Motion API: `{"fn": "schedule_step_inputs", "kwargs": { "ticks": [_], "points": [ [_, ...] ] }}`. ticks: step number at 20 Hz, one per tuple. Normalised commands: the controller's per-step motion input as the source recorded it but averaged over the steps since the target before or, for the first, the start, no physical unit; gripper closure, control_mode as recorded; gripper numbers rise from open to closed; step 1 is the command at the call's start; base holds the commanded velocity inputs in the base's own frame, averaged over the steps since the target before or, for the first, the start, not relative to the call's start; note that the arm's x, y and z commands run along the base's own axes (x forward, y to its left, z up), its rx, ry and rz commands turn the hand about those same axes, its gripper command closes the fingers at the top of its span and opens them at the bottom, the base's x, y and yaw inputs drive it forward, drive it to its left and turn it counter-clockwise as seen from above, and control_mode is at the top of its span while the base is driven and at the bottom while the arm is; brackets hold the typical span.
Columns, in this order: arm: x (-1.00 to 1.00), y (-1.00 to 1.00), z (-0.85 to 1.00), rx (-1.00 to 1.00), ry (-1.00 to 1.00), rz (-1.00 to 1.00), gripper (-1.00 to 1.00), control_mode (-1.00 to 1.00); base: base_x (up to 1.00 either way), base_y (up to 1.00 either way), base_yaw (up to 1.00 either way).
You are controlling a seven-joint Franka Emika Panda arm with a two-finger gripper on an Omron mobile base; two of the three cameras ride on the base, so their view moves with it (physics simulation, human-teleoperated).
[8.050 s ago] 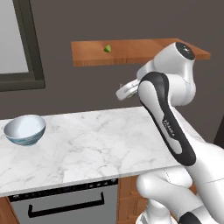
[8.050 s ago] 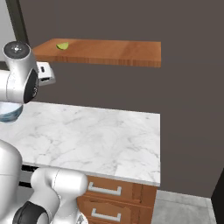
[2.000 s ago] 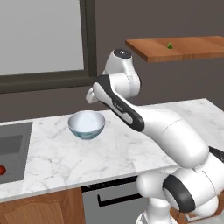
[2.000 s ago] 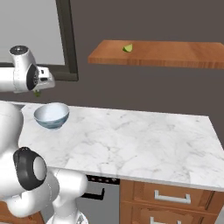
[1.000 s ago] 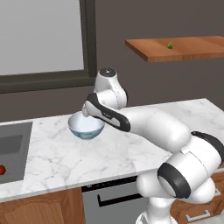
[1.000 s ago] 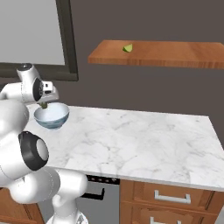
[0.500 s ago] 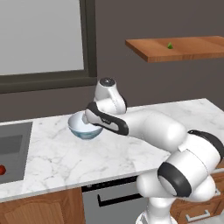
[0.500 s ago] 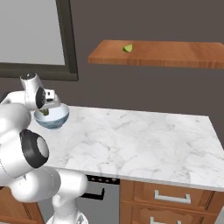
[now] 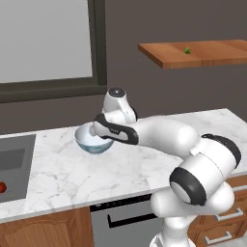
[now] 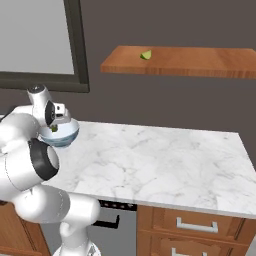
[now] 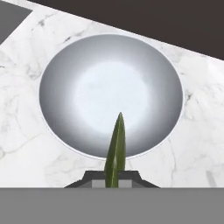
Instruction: Pick the lemon wedges from the cabinet and place them in one bowl. Pick the bell pepper from the sink and place it in the other bowl.
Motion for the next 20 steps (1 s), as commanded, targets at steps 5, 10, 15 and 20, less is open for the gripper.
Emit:
{"fn": "schedule_step_inputs", "kwargs": {
  "ticks": [5, 10, 15, 20],
  "points": [
    [0.07, 0.04, -0.13, 0.00, 0.00, -0.02, 1.00, -1.00, 0.00, 0.00, 0.00],
    [0.26, 0.14, -0.10, 0.00, -0.02, 0.00, 1.00, -1.00, 0.00, 0.00, 0.00],
    [0.33, 0.15, -0.09, 0.00, -0.02, 0.00, 1.00, -1.00, 0.00, 0.00, 0.00],
    [0.04, 0.05, -0.09, 0.00, 0.00, -0.01, -1.00, -1.00, 0.00, 0.00, 0.00]
  ]
}}
